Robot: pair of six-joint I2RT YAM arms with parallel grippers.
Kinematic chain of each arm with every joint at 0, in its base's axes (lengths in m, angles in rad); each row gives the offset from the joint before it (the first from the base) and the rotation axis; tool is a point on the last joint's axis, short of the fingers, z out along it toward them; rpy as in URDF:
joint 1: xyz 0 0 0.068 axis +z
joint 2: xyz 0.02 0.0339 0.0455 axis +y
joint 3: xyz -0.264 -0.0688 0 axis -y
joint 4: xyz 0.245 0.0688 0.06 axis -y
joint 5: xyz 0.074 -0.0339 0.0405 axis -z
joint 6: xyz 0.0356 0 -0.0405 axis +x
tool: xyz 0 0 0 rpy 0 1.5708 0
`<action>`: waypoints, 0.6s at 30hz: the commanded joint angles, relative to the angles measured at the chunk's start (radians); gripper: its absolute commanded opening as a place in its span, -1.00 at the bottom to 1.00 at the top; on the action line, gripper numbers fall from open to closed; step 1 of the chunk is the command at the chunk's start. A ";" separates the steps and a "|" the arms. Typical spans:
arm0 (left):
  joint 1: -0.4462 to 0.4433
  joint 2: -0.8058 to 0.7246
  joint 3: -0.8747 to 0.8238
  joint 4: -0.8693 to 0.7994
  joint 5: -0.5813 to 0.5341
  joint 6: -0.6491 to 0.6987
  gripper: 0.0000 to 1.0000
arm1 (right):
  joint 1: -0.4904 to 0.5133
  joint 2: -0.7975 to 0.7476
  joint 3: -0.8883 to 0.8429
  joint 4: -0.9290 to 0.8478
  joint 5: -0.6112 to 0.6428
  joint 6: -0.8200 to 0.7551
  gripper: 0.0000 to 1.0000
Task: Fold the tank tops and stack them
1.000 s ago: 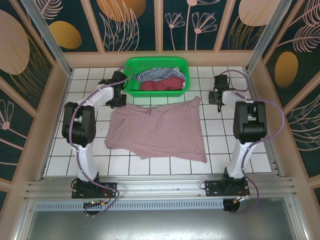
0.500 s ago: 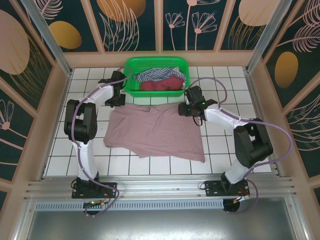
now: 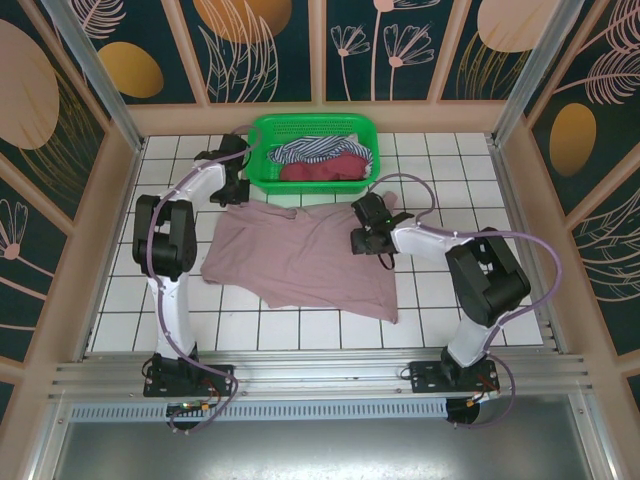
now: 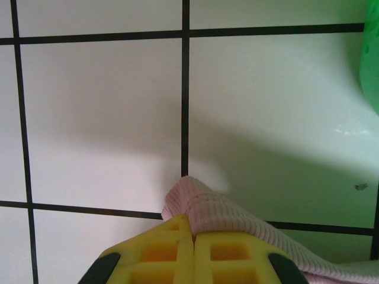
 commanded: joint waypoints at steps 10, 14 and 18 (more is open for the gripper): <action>0.031 -0.017 -0.044 -0.001 -0.027 0.037 -0.87 | 0.012 -0.024 -0.116 -0.026 0.129 0.074 -0.05; 0.039 -0.037 -0.087 0.013 -0.026 0.041 -0.87 | -0.004 -0.053 -0.139 -0.037 0.142 0.073 -0.11; 0.045 -0.041 -0.098 0.017 -0.036 0.042 -0.88 | -0.024 -0.104 -0.156 -0.029 0.148 0.062 -0.11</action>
